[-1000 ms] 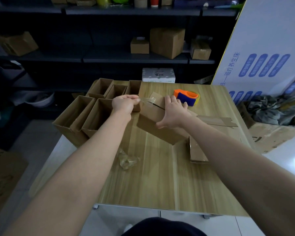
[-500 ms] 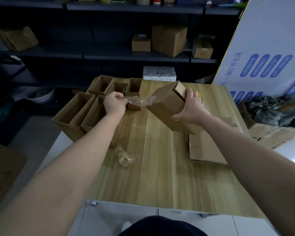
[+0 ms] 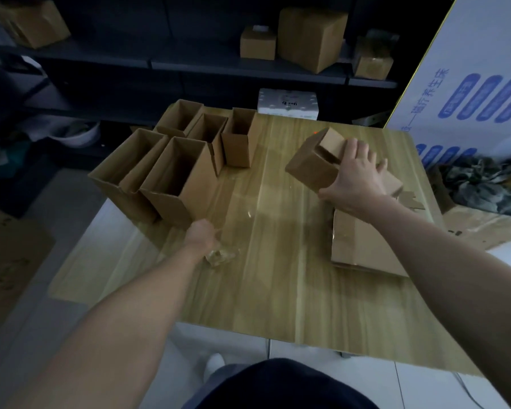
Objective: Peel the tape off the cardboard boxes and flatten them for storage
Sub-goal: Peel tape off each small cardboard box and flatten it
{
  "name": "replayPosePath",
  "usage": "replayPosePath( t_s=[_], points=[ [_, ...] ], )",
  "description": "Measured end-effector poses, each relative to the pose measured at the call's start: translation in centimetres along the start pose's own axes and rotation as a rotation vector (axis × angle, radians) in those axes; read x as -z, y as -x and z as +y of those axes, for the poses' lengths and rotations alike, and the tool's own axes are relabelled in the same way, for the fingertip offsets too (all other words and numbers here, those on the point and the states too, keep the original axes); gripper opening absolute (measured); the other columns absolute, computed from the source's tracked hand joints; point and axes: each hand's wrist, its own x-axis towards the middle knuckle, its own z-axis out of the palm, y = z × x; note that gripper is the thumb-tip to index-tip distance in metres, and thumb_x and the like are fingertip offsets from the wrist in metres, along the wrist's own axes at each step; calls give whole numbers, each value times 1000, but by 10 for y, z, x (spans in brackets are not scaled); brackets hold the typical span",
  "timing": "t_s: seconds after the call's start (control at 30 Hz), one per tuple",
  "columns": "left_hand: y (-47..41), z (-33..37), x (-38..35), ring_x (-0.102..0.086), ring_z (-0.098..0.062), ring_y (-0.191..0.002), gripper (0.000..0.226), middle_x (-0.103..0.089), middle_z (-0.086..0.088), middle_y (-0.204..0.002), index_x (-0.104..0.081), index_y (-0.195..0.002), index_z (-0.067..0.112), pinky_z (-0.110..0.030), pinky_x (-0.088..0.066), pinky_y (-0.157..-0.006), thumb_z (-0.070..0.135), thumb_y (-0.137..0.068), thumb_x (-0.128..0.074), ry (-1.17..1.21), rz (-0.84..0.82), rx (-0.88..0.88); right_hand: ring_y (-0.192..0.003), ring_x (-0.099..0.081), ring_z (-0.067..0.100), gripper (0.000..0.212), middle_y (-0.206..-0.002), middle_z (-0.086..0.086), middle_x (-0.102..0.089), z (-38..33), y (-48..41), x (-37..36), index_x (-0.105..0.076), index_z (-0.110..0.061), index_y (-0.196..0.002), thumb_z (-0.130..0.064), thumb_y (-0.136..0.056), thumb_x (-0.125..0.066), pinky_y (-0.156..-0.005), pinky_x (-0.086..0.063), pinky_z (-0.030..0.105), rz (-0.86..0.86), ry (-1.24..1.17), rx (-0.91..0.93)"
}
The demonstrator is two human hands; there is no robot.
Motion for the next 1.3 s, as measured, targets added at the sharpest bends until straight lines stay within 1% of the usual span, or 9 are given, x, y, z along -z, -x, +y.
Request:
replayPosePath(
  t_s=[0.17,0.3,0.43,0.57,0.63,0.8,0.9,1.13,1.3],
  points=[
    [2,-7,-16,-59,-27,-109,28,-61,-16,-120,-61,-117,-1,-29,-47,-84,6,-91,-53,-26,-139,77,-131,-31,32,110,-139,9,-31,-5,-6,-1,-18,-10,-144,-44,-59,-79,-113,-20,52,9,-94,72],
    [0,-10,-22,-49,-33,-122,58,-29,-23,-146,-22,-144,0,-31,-42,-93,10,-94,-50,-30,-49,102,-133,-28,31,112,-140,9,-29,-16,-1,-5,-16,-8,-145,-44,-60,-79,-114,-19,51,2,-143,98],
    [4,-16,-28,-57,-27,-110,30,-52,-17,-129,-55,-122,0,-27,-45,-85,10,-94,-49,-88,-124,71,-135,-26,31,115,-145,10,-26,-22,3,-7,-12,-9,-147,-44,-61,-80,-115,-19,53,-48,-158,113],
    [14,-13,-25,-59,-24,-108,31,-60,-11,-122,-62,-117,6,-27,-47,-80,21,-90,-54,-1,-260,54,-135,-27,32,115,-144,9,-26,-29,6,-9,-10,-11,-148,-45,-62,-80,-115,-20,52,-72,-149,131],
    [18,-10,-21,-57,-24,-102,18,-60,-13,-113,-66,-93,9,-27,-45,-76,21,-90,-54,103,-306,52,-135,-27,31,117,-144,9,-26,-33,8,-11,-9,-12,-149,-45,-63,-80,-115,-20,52,-84,-149,144],
    [7,-22,-3,-60,-28,-87,17,-62,-18,-91,-63,-85,1,-37,-48,-74,4,-91,-49,560,-12,198,-133,-29,30,114,-142,9,-29,-43,10,-12,-14,-12,-147,-46,-61,-81,-113,-24,53,-104,-170,168],
    [3,-25,11,-59,-30,-95,27,-61,-16,-106,-61,-105,2,-37,-51,-81,-7,-80,-58,689,44,224,-134,-28,30,116,-144,8,-27,-53,12,-11,-12,-13,-148,-45,-62,-82,-114,-24,51,-133,-210,194],
    [9,-19,7,-59,-33,-111,33,-63,-19,-117,-63,-117,-2,-33,-48,-89,0,-85,-59,342,-39,165,-133,-29,27,118,-144,7,-28,-76,22,-19,-8,-16,-150,-42,-62,-81,-113,-27,50,-221,-265,279],
    [7,-24,-2,-60,-24,-97,21,-64,-9,-106,-64,-98,11,-33,-51,-87,-2,-82,-59,306,2,193,-132,-31,27,118,-142,6,-29,-77,22,-21,-8,-16,-150,-43,-61,-82,-112,-30,50,-237,-267,249]
  ],
)
